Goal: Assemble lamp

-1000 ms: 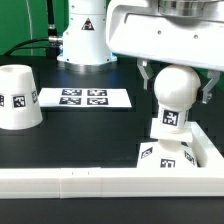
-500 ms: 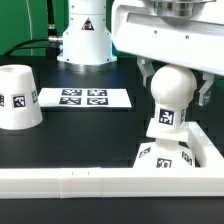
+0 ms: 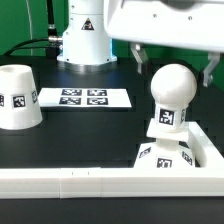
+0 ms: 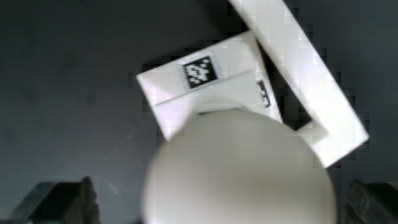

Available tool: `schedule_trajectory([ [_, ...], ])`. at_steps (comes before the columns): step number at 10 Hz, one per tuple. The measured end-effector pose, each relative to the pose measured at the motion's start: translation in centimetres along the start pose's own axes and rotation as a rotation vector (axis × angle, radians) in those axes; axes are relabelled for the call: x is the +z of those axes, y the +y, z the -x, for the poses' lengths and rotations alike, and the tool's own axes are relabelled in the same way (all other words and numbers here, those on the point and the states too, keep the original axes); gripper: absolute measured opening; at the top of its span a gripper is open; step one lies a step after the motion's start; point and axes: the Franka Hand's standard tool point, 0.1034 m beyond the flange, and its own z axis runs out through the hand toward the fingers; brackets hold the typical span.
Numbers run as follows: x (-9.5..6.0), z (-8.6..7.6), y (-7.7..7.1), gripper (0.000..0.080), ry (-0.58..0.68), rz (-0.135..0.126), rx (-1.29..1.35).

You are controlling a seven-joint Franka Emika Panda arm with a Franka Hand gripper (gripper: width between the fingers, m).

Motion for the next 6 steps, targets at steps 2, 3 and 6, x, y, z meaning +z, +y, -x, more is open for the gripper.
schedule_trajectory([
  [2,-0.4,1.2,1.84,0.0699,-0.004,0.005,-0.101],
  [3,-0.21,1.1,1.47,0.0699,-0.004,0.004,-0.104],
  [6,-0.19,1.13,1.45,0.0699,-0.005,0.004,-0.11],
])
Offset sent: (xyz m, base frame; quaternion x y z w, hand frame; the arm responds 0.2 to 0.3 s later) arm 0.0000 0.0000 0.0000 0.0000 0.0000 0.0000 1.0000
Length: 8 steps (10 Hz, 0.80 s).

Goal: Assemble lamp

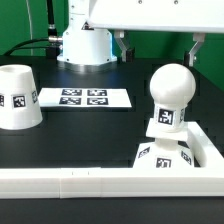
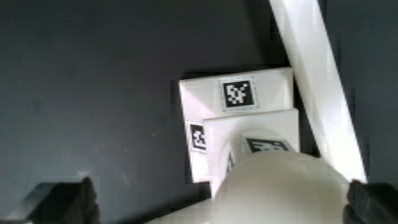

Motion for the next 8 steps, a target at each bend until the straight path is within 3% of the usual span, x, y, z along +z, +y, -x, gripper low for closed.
schedule_trajectory([
  [2,0.1,0.1,0.2,0.0699,-0.001,0.001,-0.008],
  [3,0.4,0.2,1.9,0.0699,0.015,-0.004,-0.111],
  [5,0.7,1.1,8.5,0.0699,0.021,0.012,-0.183],
  [6,0.6,0.5,10.5,0.0699,0.022,0.017,-0.205],
  [7,0.6,0.3,11.0,0.0699,0.023,0.018,-0.197],
  [8,0.7,0.6,10.5,0.0699,0.021,0.018,-0.209],
])
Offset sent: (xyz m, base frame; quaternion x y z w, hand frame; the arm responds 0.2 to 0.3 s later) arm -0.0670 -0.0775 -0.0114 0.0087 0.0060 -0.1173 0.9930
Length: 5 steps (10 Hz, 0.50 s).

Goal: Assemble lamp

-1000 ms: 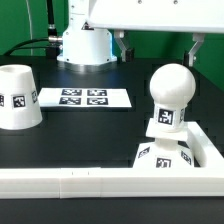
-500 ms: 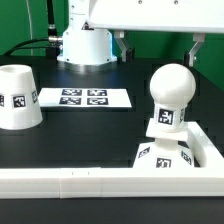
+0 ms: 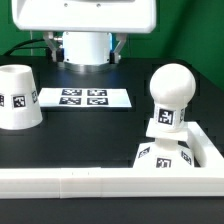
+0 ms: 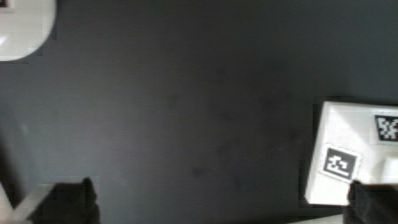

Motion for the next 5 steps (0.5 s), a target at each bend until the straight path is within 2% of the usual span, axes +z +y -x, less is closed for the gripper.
schedule_trajectory([
  [3,0.1,0.1,-0.1,0.0699,-0.001,0.001,-0.005],
  [4,0.1,0.5,0.4,0.0699,-0.005,-0.001,-0.053],
  [5,-0.1,2.3,2.2,0.0699,-0.019,-0.012,-0.103],
])
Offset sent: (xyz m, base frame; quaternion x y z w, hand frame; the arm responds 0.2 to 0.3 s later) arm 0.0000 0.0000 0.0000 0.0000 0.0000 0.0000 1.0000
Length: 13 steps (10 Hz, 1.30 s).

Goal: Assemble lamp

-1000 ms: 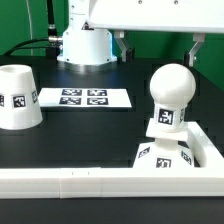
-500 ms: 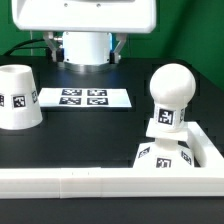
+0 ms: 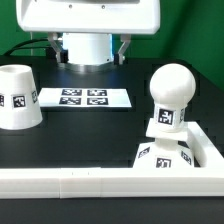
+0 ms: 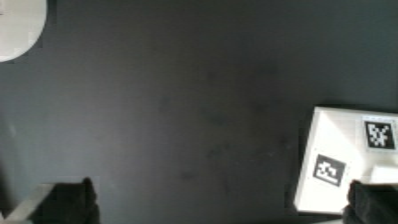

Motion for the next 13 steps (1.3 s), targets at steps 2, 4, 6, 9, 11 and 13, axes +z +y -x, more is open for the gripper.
schedule_trajectory([
  [2,-0.1,2.8,3.2,0.0699,-0.017,-0.015,-0.04],
  [4,0.1,3.0,3.4,0.0699,-0.02,-0.02,-0.036],
  [6,0.1,3.1,3.3,0.0699,-0.021,-0.02,-0.039],
  [9,1.1,4.4,5.3,0.0699,-0.023,-0.017,-0.109],
  [11,2.0,5.8,6.8,0.0699,-0.029,-0.014,-0.126],
  [13,2.9,6.3,7.8,0.0699,-0.032,-0.008,-0.145],
])
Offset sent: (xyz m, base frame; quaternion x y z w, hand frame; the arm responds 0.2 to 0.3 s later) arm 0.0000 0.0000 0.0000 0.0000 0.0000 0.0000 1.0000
